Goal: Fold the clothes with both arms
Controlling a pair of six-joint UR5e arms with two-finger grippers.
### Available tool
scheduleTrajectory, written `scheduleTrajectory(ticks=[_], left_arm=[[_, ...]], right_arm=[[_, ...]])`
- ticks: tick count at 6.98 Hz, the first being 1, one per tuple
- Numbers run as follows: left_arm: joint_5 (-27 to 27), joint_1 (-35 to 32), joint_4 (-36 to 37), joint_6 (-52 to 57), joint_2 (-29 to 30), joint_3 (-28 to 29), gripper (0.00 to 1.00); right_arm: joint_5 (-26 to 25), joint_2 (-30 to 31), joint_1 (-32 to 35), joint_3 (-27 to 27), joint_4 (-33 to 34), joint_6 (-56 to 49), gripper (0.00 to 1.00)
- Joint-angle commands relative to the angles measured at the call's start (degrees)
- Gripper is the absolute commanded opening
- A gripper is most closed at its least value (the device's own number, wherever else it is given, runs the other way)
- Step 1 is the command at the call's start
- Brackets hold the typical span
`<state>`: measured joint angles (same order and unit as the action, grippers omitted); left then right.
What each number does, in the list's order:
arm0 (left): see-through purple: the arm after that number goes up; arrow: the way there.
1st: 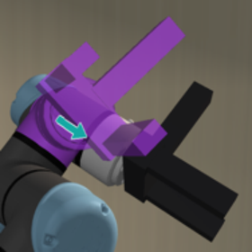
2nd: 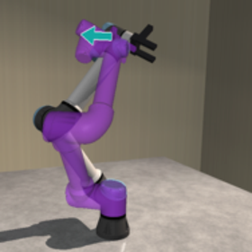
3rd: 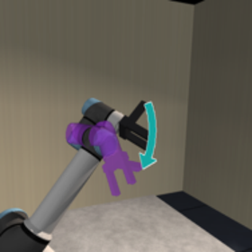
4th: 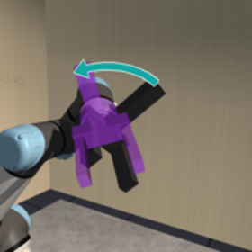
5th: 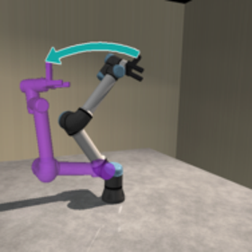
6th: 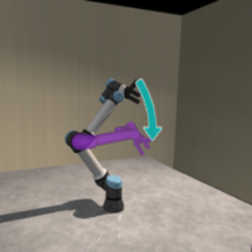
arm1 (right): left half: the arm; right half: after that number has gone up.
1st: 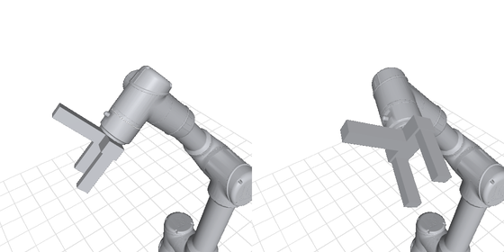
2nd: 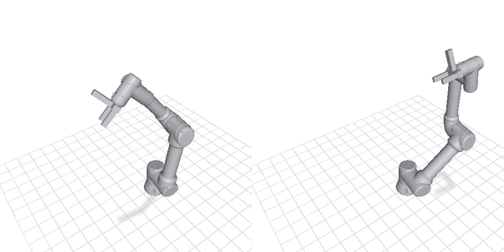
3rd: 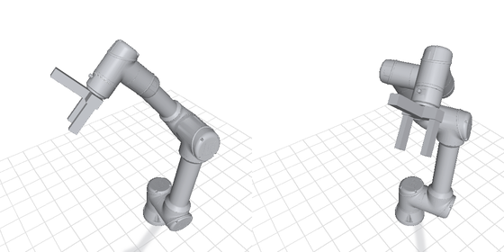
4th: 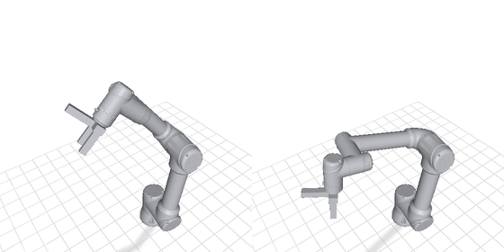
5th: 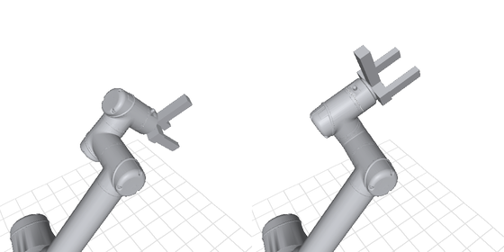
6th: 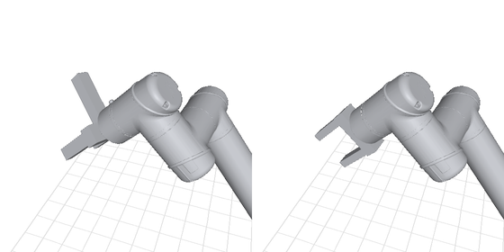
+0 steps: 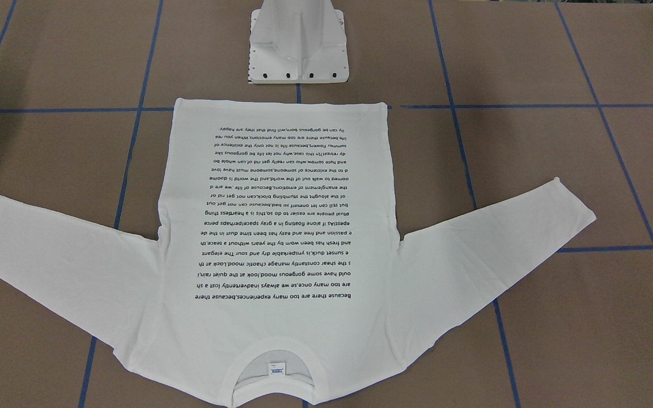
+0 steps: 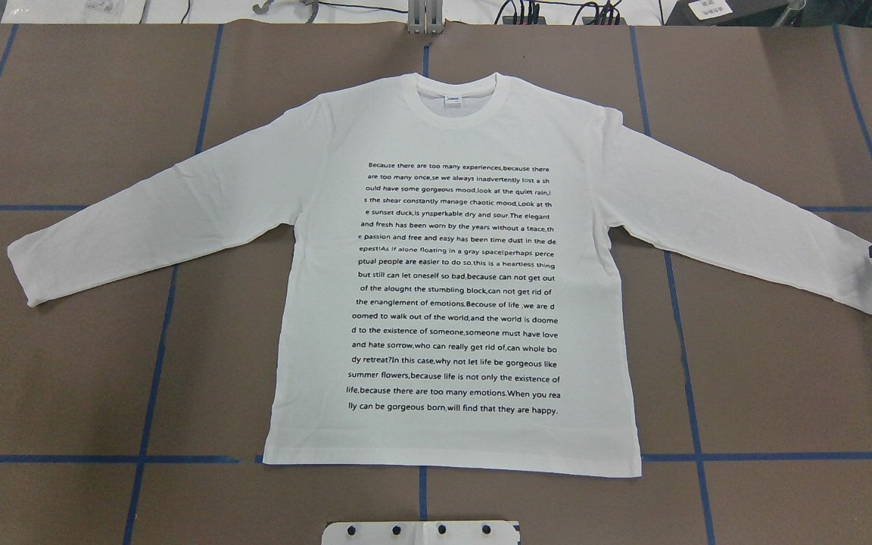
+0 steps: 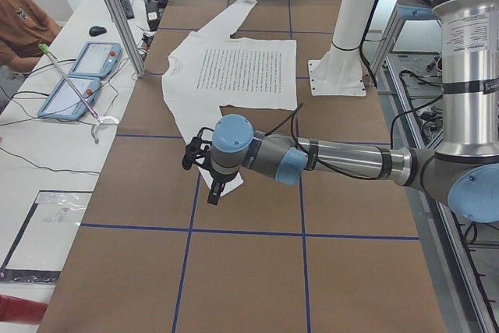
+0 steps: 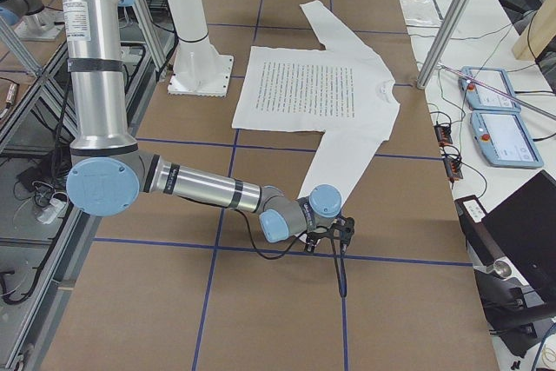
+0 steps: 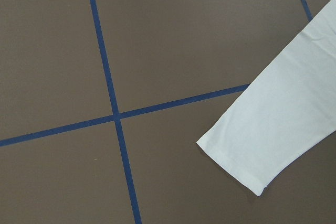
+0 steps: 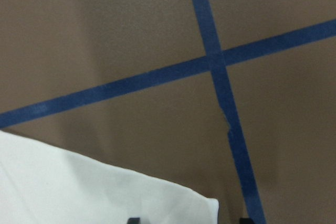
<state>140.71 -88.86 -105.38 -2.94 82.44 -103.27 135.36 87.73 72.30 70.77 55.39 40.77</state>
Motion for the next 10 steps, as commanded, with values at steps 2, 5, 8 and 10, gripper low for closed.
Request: scheduleTrajectory(ticks=[2, 5, 8, 10], left_arm=[[0.0, 0.0, 0.0, 0.13, 0.09, -0.09, 1.0], [0.0, -0.09, 0.17, 0.04, 0.0, -1.14, 1.0], [0.0, -0.09, 0.17, -0.22, 0.0, -1.32, 1.0], [0.0, -0.09, 0.26, -0.4, 0.09, -1.76, 1.0]], right_arm=[[0.08, 0.07, -0.06, -0.63, 0.07, 0.01, 0.45], [0.34, 0.07, -0.06, -1.34, 0.07, 0.01, 0.0], [4.53, -0.1, 0.12, 5.56, 1.12, 3.32, 0.0], [5.35, -2.63, -1.1, 16.89, 6.1, 16.72, 0.0]])
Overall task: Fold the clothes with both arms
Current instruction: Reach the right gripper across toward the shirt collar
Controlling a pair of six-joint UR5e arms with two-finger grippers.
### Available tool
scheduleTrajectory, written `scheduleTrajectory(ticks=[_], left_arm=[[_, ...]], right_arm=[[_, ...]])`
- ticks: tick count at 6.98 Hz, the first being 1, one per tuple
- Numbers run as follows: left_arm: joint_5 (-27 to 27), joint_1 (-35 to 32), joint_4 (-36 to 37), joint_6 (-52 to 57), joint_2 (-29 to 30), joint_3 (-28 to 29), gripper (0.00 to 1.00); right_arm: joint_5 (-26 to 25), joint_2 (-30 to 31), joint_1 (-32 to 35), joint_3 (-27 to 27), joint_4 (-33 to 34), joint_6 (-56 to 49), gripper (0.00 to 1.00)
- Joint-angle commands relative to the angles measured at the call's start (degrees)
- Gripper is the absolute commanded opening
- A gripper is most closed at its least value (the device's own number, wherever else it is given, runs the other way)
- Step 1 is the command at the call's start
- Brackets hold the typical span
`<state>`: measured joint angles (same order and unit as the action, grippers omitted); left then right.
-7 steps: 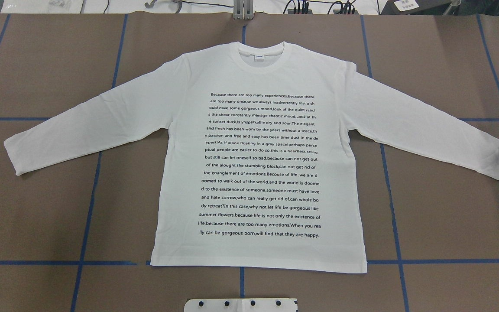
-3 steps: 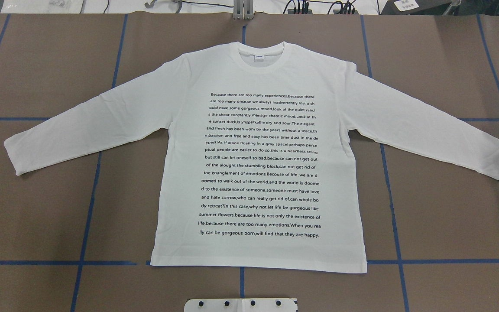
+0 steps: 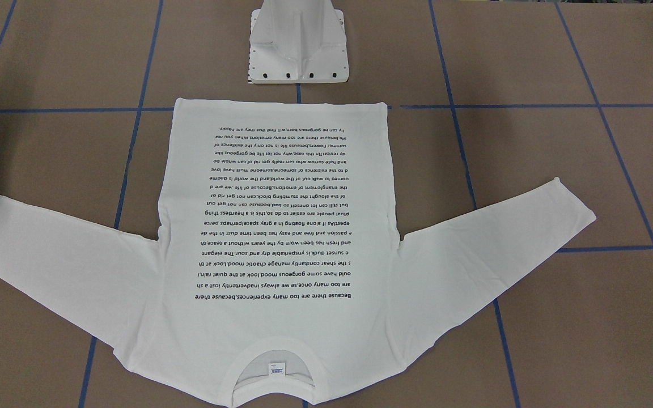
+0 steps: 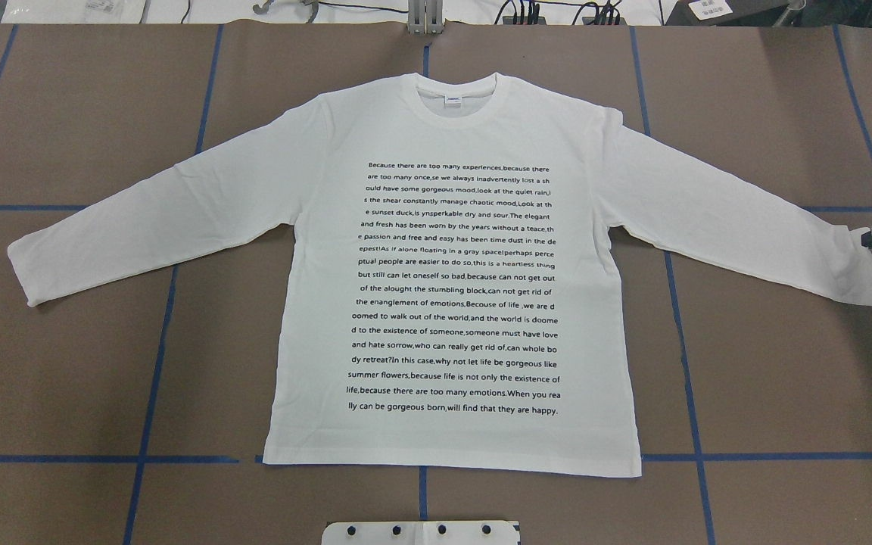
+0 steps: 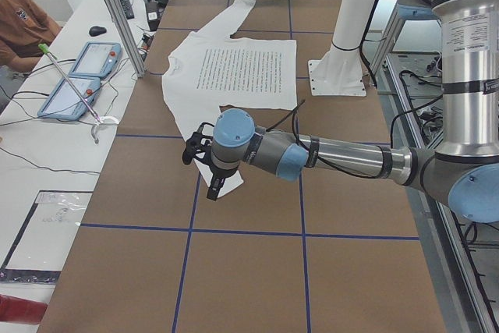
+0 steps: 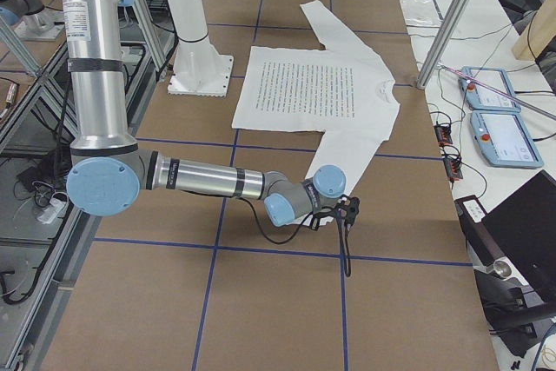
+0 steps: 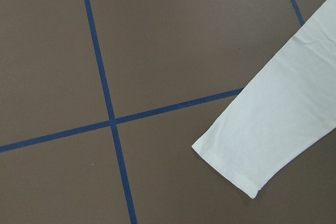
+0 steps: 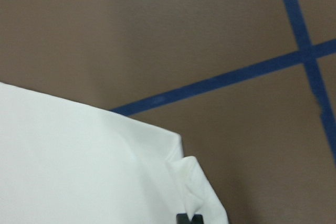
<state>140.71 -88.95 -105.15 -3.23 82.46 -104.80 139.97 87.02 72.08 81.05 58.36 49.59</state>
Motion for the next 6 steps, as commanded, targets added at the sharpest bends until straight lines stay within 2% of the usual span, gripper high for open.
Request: scheduleTrajectory(ticks=[1, 3, 4, 5, 6], left_arm=[[0.09, 0.0, 0.03, -0.11, 0.16, -0.41, 1.0], [0.09, 0.0, 0.03, -0.2, 0.16, -0.67, 1.0], [0.0, 0.0, 0.03, -0.2, 0.42, -0.59, 1.0], [0.09, 0.0, 0.03, -0.2, 0.6, -0.67, 1.0], [0.09, 0.0, -0.06, -0.2, 0.6, -0.67, 1.0]], right_arm=[[0.39, -6.82, -4.2, 9.88, 7.25, 16.76, 0.0], [-2.14, -22.87, -10.44, 8.87, 14.29, 34.0, 0.0], [-6.68, -31.74, -13.78, 6.86, 17.98, 41.21, 0.0], [-11.51, -42.27, -16.86, 0.05, 17.75, 48.42, 0.0], [-18.35, -50.55, -21.06, -5.41, 17.49, 50.15, 0.0]])
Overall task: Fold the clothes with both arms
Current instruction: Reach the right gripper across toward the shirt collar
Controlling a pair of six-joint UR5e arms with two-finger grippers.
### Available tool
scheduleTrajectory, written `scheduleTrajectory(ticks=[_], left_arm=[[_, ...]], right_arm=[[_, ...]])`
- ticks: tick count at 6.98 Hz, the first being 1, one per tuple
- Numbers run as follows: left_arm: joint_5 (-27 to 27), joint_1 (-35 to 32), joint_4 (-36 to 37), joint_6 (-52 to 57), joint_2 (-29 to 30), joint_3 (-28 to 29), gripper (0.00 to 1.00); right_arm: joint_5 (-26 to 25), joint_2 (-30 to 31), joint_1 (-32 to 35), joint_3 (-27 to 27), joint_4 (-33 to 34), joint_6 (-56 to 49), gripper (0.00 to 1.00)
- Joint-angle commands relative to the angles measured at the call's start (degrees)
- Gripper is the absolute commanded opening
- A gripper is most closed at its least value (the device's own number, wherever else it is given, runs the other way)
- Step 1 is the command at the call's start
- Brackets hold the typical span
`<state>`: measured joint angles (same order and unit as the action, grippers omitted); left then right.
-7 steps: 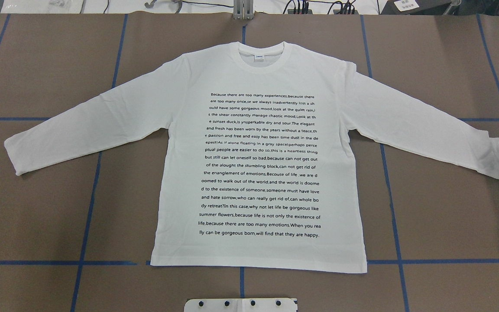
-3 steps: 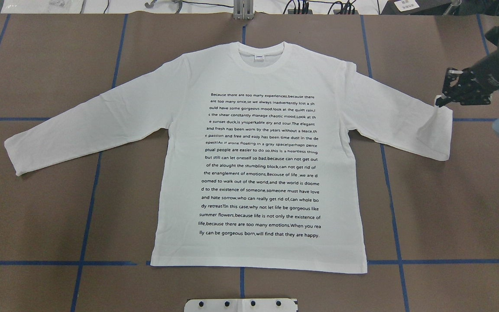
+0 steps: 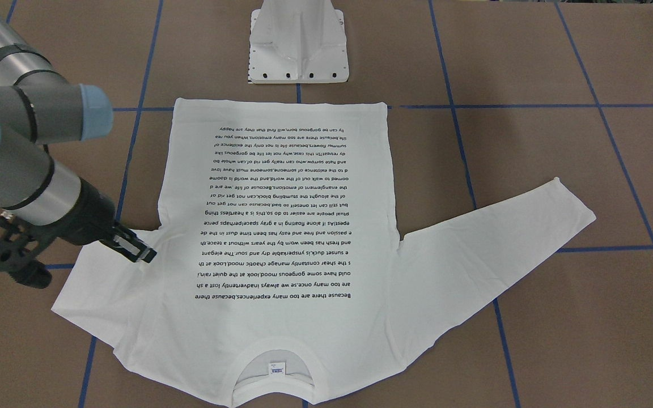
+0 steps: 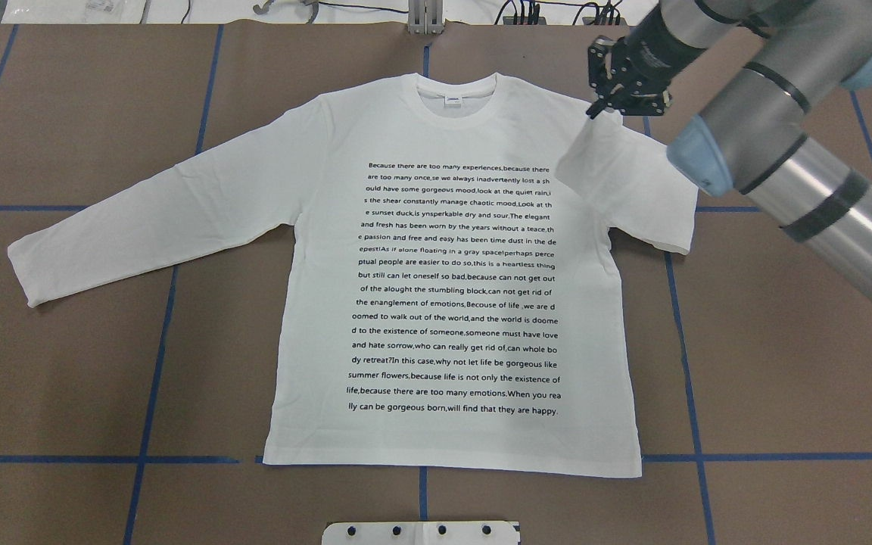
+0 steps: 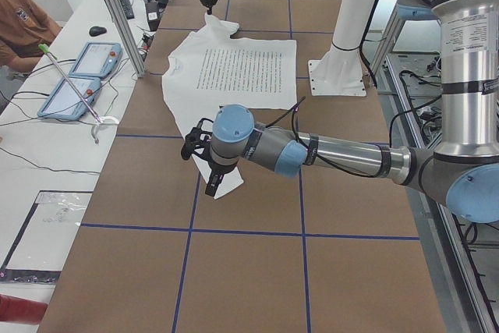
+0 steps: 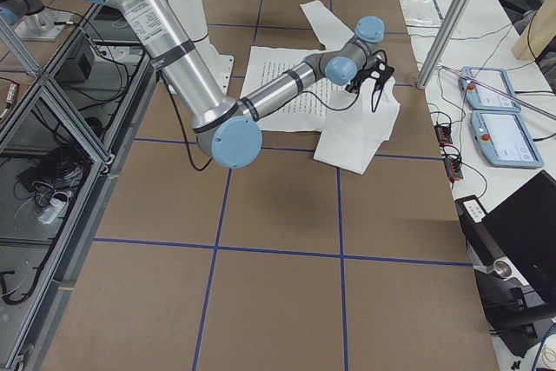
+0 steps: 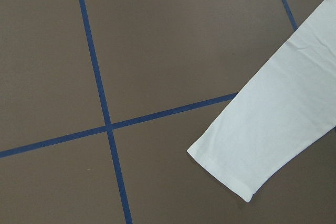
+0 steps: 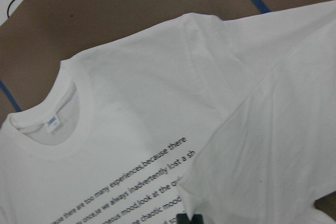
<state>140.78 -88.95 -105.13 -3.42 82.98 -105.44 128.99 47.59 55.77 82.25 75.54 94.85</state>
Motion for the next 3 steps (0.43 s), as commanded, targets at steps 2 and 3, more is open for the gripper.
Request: scheduleTrajectory(ticks=[2, 3], left_arm=[[0.02, 0.0, -0.07, -0.01, -0.01, -0.2, 1.0], [0.46, 0.0, -0.07, -0.01, -0.18, -0.29, 1.0]], right_arm=[[-16.28, -16.97, -12.39, -9.2, -3.0, 4.81, 0.0], [-23.53, -17.52, -18.09, -11.13, -7.38, 4.82, 0.0]])
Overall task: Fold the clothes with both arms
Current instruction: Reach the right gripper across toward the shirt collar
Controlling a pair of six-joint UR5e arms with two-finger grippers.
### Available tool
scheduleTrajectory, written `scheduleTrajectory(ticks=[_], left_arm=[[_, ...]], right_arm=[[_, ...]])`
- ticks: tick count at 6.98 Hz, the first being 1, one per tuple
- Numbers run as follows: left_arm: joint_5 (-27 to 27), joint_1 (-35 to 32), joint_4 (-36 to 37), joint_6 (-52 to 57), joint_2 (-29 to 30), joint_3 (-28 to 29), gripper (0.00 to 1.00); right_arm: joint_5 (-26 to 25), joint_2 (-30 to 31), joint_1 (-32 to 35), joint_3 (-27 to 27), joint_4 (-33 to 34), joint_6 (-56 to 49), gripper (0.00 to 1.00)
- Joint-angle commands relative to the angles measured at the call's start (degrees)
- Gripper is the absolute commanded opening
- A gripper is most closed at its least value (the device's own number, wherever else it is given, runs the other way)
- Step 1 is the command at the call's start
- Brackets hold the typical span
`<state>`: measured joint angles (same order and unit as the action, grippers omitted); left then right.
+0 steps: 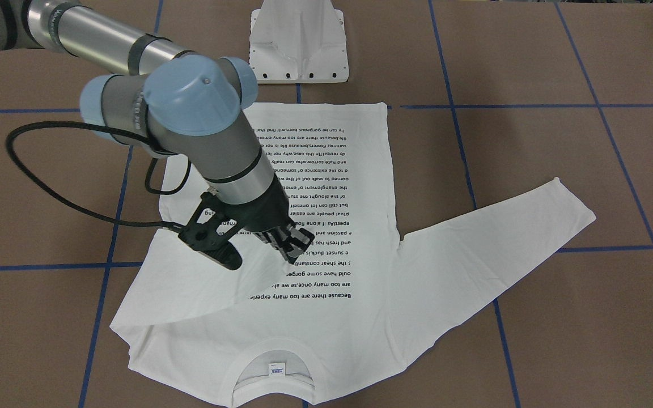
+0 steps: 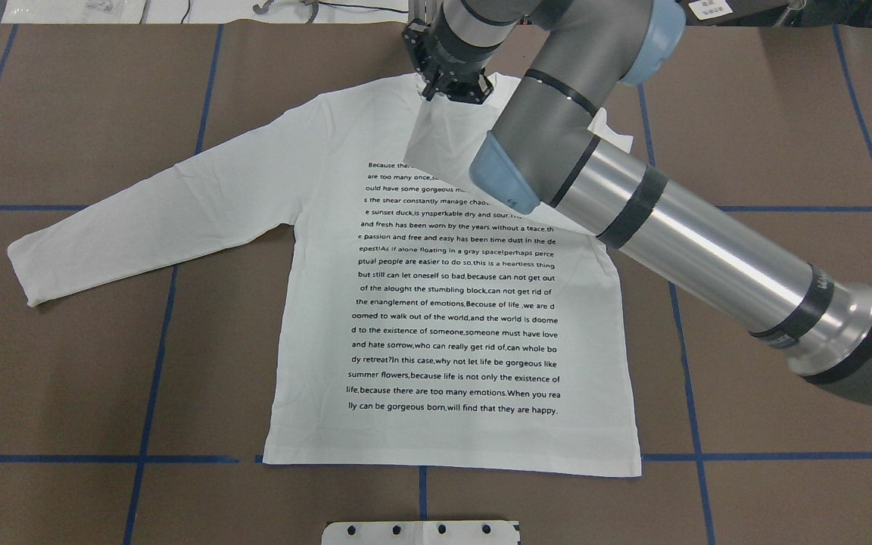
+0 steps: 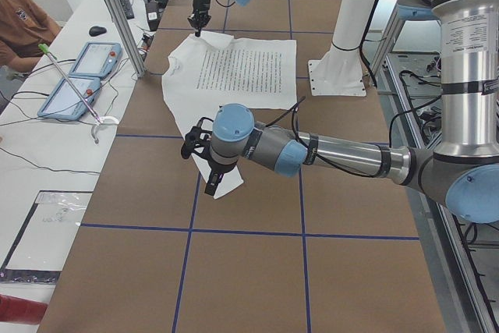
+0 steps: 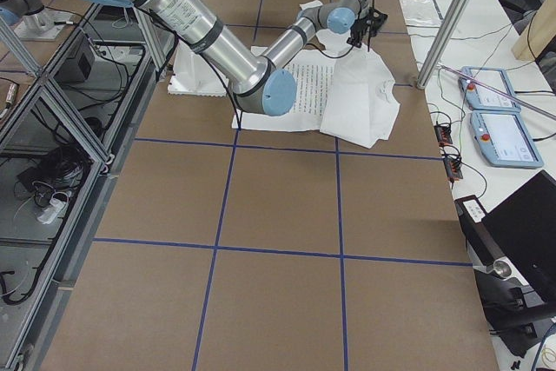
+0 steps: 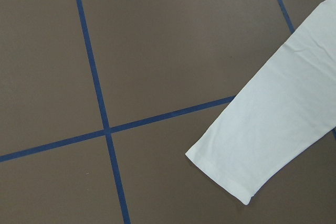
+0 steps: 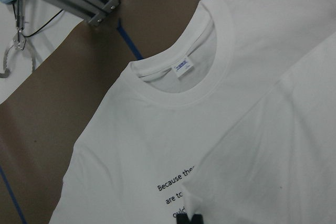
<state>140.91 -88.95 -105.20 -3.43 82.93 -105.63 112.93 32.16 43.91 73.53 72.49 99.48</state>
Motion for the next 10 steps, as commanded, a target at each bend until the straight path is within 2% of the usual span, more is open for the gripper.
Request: scheduleTrajectory(ticks=[1, 3, 4, 7, 8, 9, 10], left_arm=[[0.33, 0.0, 0.0, 0.0, -0.14, -0.1, 1.0], [1.12, 0.0, 0.0, 0.0, -0.57, -0.8, 1.0], [1.04, 0.0, 0.0, 0.0, -0.58, -0.81, 1.0], [1.12, 0.0, 0.0, 0.0, -0.49, -0.81, 1.0], [1.04, 0.0, -0.09, 0.0, -0.49, -0.72, 1.0], [1.04, 0.0, 0.0, 0.0, -0.49, -0.63, 1.0], [1.12, 0.17, -0.09, 0.0, -0.49, -0.37, 1.0]], right_arm=[[-9.38, -3.23, -7.69, -5.47, -8.55, 0.18, 0.0], [-10.97, -9.81, -9.71, -12.95, -10.17, 0.18, 0.0], [-13.68, -9.84, -11.46, -13.93, -12.35, 0.18, 0.0], [-15.55, -9.75, -12.18, -17.0, -15.78, 0.01, 0.0], [-16.07, -9.84, -12.27, -18.5, -17.63, 0.01, 0.91], [-17.03, -10.36, -12.36, -18.95, -17.91, 0.1, 0.99], [-17.13, -10.71, -12.36, -19.13, -17.82, 0.18, 0.99]])
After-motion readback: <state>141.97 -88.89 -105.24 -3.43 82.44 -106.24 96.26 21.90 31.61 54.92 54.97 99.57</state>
